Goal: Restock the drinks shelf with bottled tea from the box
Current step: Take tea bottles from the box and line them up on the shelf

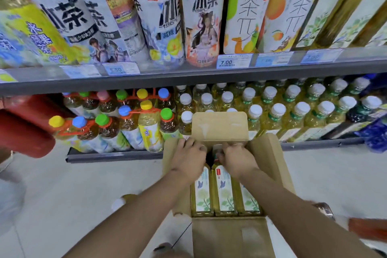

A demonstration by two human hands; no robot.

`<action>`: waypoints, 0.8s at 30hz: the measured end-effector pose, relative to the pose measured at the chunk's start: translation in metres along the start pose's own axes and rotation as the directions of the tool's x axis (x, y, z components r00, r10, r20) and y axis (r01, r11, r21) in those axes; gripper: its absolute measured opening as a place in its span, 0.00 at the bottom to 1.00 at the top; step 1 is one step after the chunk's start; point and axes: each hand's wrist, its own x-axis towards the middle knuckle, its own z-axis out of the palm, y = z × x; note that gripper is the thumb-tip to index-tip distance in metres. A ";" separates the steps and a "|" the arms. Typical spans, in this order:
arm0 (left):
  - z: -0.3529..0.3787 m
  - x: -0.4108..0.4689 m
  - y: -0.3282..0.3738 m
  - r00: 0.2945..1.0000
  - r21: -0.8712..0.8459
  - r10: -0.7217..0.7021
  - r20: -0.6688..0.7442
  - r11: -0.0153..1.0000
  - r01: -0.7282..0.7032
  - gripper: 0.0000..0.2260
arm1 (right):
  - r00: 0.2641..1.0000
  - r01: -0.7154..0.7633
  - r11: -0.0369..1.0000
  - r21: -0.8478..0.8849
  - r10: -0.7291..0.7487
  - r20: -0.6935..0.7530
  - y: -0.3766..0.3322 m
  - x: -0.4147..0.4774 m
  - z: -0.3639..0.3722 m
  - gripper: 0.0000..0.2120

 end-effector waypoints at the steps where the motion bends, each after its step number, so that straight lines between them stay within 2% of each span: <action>1: -0.002 -0.006 0.002 1.000 -0.013 -0.010 0.013 1.000 0.010 0.15 | 1.000 -0.029 1.000 0.008 0.029 0.008 -0.004 -0.005 0.000 0.15; 8: -0.015 -0.035 -0.003 0.987 0.017 0.112 0.116 0.993 -0.115 0.12 | 0.979 -0.195 0.981 0.012 0.194 0.063 -0.021 -0.029 -0.014 0.17; 11: -0.004 -0.044 -0.018 0.970 0.043 0.224 0.094 0.973 -0.229 0.17 | 0.968 -0.238 0.971 0.029 0.235 0.086 -0.028 -0.043 -0.019 0.19; 14: -0.004 -0.047 -0.028 0.956 0.032 0.263 0.128 0.963 -0.269 0.20 | 0.958 -0.271 0.963 0.015 0.268 0.099 -0.034 -0.052 -0.024 0.19; 19: -0.013 -0.032 -0.020 0.966 0.072 0.199 0.162 0.974 -0.213 0.17 | 0.933 -0.348 0.936 0.054 0.341 0.113 -0.038 -0.032 -0.024 0.19; 24: -0.024 -0.012 -0.002 0.976 0.087 0.099 0.192 0.989 -0.117 0.11 | 0.932 -0.332 0.943 -0.024 0.332 0.144 -0.044 -0.014 -0.016 0.15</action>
